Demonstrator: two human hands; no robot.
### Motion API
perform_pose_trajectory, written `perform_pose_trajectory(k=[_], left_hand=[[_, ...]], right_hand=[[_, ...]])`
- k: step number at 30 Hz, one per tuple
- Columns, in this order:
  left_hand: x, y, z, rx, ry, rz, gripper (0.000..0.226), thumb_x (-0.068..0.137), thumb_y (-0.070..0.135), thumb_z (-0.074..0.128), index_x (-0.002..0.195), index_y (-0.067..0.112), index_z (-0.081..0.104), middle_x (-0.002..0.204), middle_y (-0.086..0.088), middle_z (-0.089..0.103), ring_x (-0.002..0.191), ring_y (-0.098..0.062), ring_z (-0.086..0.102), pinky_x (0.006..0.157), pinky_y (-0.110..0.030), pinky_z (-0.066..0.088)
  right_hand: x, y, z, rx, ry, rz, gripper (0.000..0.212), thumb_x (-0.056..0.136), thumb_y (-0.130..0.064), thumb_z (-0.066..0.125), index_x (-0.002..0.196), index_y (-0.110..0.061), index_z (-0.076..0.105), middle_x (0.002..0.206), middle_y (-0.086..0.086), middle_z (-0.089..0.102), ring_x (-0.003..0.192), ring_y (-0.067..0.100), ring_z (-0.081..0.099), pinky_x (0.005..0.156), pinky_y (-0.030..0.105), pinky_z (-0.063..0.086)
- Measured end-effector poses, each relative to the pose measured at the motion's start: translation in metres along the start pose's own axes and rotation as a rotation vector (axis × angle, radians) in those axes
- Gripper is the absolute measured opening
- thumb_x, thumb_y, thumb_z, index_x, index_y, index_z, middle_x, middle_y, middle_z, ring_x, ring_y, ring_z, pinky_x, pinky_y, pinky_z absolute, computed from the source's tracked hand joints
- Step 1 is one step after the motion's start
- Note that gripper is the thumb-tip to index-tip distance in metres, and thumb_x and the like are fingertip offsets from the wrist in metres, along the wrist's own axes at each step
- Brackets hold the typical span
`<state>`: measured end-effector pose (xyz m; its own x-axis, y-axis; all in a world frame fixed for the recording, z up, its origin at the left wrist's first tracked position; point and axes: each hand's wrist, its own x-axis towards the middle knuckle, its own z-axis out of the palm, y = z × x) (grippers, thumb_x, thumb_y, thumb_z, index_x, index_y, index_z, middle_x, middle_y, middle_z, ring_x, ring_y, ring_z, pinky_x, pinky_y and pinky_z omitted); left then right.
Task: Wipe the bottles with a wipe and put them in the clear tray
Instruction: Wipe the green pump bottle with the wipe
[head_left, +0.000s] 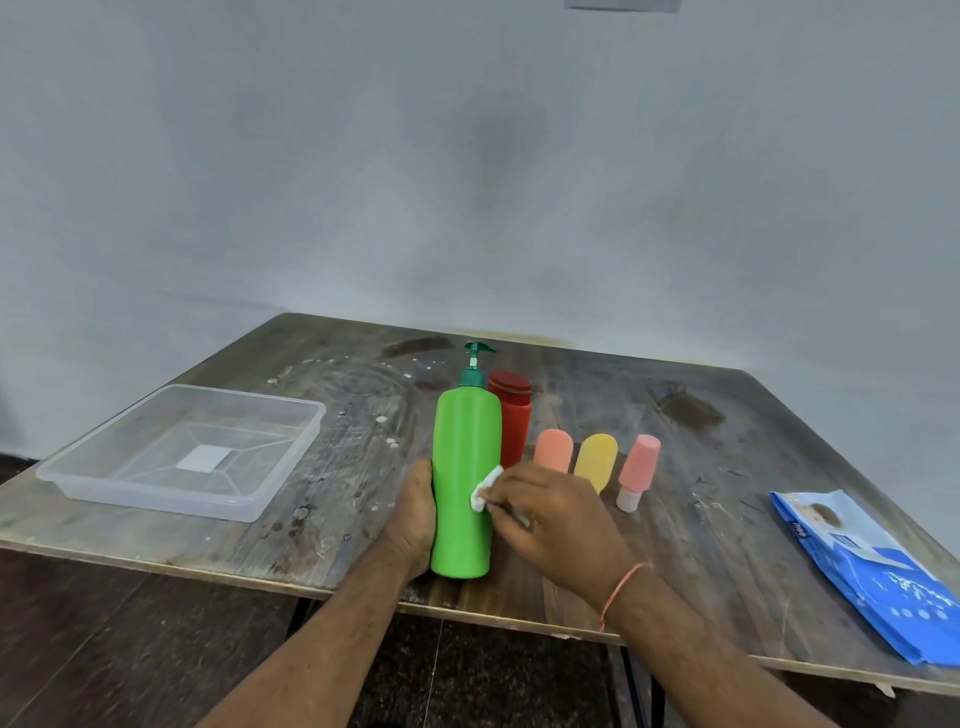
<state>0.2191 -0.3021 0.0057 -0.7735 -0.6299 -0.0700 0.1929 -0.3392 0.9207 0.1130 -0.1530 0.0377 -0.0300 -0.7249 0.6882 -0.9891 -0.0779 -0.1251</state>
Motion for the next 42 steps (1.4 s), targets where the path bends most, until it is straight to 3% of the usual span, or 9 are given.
perform_pose_trajectory(k=[4,9,15,18,22,29,33,36,42], left_hand=[[0.001,-0.002,-0.002,0.085,0.047,-0.013,0.061,0.110,0.035,0.021,0.106,0.002,0.072,0.094,-0.021,0.078,0.080,-0.027,0.075,0.072,-0.037,0.062],[0.000,-0.002,0.000,0.051,0.063,0.004,0.059,0.111,0.034,0.021,0.105,0.005,0.073,0.091,-0.018,0.078,0.077,-0.025,0.075,0.066,-0.036,0.062],[0.001,-0.005,-0.001,0.039,0.064,0.004,0.057,0.112,0.034,0.023,0.109,0.006,0.072,0.088,-0.017,0.077,0.073,-0.025,0.073,0.062,-0.035,0.062],[0.004,-0.005,-0.002,-0.010,0.035,-0.011,0.062,0.109,0.038,0.022,0.107,0.001,0.073,0.095,-0.023,0.076,0.078,-0.029,0.074,0.067,-0.036,0.061],[0.006,-0.002,-0.001,-0.177,-0.125,-0.061,0.072,0.100,0.049,0.023,0.099,-0.004,0.072,0.087,-0.027,0.068,0.069,-0.035,0.066,0.065,-0.037,0.056],[0.013,-0.006,-0.006,-0.201,-0.093,-0.014,0.070,0.101,0.048,0.023,0.098,-0.002,0.071,0.087,-0.023,0.072,0.074,-0.031,0.070,0.072,-0.038,0.056],[0.010,-0.005,-0.003,-0.276,-0.124,-0.031,0.075,0.100,0.050,0.022,0.087,-0.001,0.076,0.082,-0.025,0.069,0.069,-0.033,0.067,0.064,-0.035,0.057],[0.010,-0.007,-0.003,-0.245,-0.126,-0.028,0.073,0.099,0.050,0.023,0.091,-0.001,0.075,0.083,-0.026,0.067,0.067,-0.034,0.065,0.064,-0.036,0.055],[0.010,-0.008,-0.002,-0.173,-0.057,0.022,0.064,0.104,0.042,0.021,0.098,0.000,0.070,0.086,-0.022,0.072,0.073,-0.028,0.070,0.070,-0.036,0.058]], right_hand=[[-0.025,-0.003,0.010,0.002,-0.089,-0.030,0.013,0.100,-0.024,0.069,0.103,-0.019,0.080,0.104,-0.008,0.074,0.090,0.011,0.071,0.073,0.037,0.060],[-0.011,-0.005,0.005,0.000,-0.005,-0.016,0.012,0.098,-0.020,0.072,0.105,-0.019,0.081,0.104,-0.008,0.074,0.092,0.010,0.071,0.074,0.030,0.059],[0.005,-0.003,0.003,0.000,0.091,0.038,0.012,0.098,-0.019,0.073,0.107,-0.018,0.081,0.105,-0.006,0.073,0.092,0.012,0.071,0.075,0.032,0.059],[-0.013,-0.009,0.007,0.013,0.022,-0.003,0.013,0.098,-0.021,0.073,0.108,-0.020,0.081,0.105,-0.008,0.073,0.093,0.011,0.070,0.077,0.031,0.059],[-0.044,-0.013,0.015,0.030,-0.088,-0.028,0.012,0.098,-0.022,0.072,0.107,-0.022,0.079,0.106,-0.009,0.073,0.094,0.011,0.070,0.081,0.030,0.059],[-0.027,-0.025,0.022,0.061,0.131,0.099,0.013,0.098,-0.017,0.074,0.110,-0.018,0.081,0.108,-0.007,0.074,0.095,0.011,0.071,0.085,0.029,0.059],[-0.030,-0.032,0.026,0.035,0.047,0.002,0.010,0.098,-0.019,0.073,0.106,-0.019,0.080,0.101,-0.005,0.071,0.093,0.016,0.069,0.082,0.032,0.058],[-0.039,-0.028,0.024,-0.019,-0.018,-0.036,0.010,0.096,-0.022,0.073,0.103,-0.023,0.080,0.099,-0.007,0.070,0.090,0.015,0.067,0.077,0.032,0.057],[-0.018,-0.027,0.028,-0.075,0.133,0.038,0.009,0.097,-0.016,0.073,0.103,-0.017,0.080,0.100,-0.003,0.069,0.086,0.021,0.066,0.076,0.038,0.056]])
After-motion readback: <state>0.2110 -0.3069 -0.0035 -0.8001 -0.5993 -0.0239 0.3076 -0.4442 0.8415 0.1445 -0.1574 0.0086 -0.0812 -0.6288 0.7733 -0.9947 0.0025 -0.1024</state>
